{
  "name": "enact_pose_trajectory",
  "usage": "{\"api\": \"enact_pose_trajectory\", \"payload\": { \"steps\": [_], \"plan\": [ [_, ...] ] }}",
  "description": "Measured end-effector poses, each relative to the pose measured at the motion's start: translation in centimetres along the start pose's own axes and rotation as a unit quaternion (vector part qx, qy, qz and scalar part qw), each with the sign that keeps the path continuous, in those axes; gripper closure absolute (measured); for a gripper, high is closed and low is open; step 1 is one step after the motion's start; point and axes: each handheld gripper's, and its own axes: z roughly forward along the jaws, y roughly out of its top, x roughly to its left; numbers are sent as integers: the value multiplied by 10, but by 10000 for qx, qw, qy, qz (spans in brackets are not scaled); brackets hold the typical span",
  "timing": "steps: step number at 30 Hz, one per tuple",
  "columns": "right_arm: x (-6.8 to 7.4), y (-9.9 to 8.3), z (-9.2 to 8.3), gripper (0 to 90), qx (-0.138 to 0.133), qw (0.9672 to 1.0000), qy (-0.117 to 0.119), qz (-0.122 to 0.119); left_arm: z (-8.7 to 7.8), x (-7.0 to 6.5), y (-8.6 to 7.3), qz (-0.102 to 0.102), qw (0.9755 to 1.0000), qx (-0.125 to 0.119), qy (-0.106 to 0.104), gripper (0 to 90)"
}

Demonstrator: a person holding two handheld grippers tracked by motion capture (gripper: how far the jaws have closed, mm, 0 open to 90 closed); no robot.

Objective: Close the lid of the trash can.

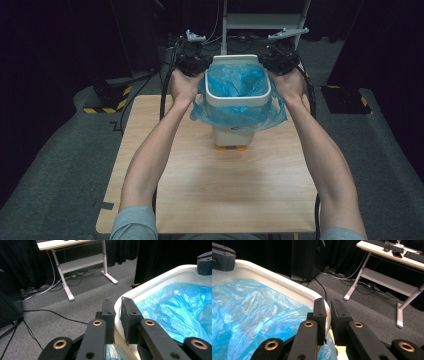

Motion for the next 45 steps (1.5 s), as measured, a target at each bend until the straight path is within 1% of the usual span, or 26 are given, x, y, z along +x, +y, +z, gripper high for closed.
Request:
{"api": "enact_pose_trajectory", "payload": {
  "steps": [4, 9, 12, 14, 17, 20, 21, 24, 25, 26, 29, 31, 34, 36, 40, 45],
  "plan": [
    [-1, 0, 0, 828, 1, 10000, -4, 4, 1, -1, 1, 35, 10000, 2, 30, 816],
    [0, 0, 1, 828, 12, 10000, -21, 1, 1, 0, 0, 11, 10000, -2, 17, 817],
    [0, 0, 1, 828, 15, 10000, -27, 26, 2, -1, 0, 28, 10000, -10, 52, 817],
    [-1, 0, 2, 828, 36, 10000, -34, 41, 3, -1, 0, 78, 9999, -16, 85, 819],
    [0, 1, 3, 828, 54, 10000, -49, 53, 4, -1, 0, 73, 9999, -24, 93, 820],
    [0, 2, 4, 824, 62, 10000, -56, 40, 4, -1, 0, 29, 9999, -12, 124, 819],
    [0, 2, 4, 821, 73, 9999, -63, 68, 5, -1, 0, -4, 9999, -25, 125, 818],
    [0, 1, 5, 790, 80, 9999, -56, 97, 4, 2, 0, -208, 9998, -27, -34, 788],
    [0, 0, 5, 784, 96, 9999, -46, 65, 4, 2, -1, -146, 9999, -22, -7, 768],
    [0, -1, 6, 783, 111, 9999, -29, 68, 5, 1, -1, -151, 9999, -9, -5, 762],
    [2, -1, 7, 795, 109, 9999, -34, 88, 6, -1, -1, -50, 10000, 64, 22, 762],
    [2, 0, 8, 803, 134, 9999, -44, 51, 8, -3, -2, 26, 10000, 88, 35, 765],
    [2, 1, 7, 810, 169, 9998, -71, -19, 8, -4, 0, 18, 9999, 103, 35, 770],
    [3, 1, 7, 812, 177, 9998, -109, -40, 7, -4, 1, 79, 9999, 136, 66, 777],
    [4, 3, 8, 814, 223, 9997, -110, -11, 7, -2, 1, 53, 9998, 169, 29, 780],
    [2, 5, 8, 815, 297, 9995, -99, -3, 9, -2, 3, 75, 9998, 198, 26, 781]
  ]
}}
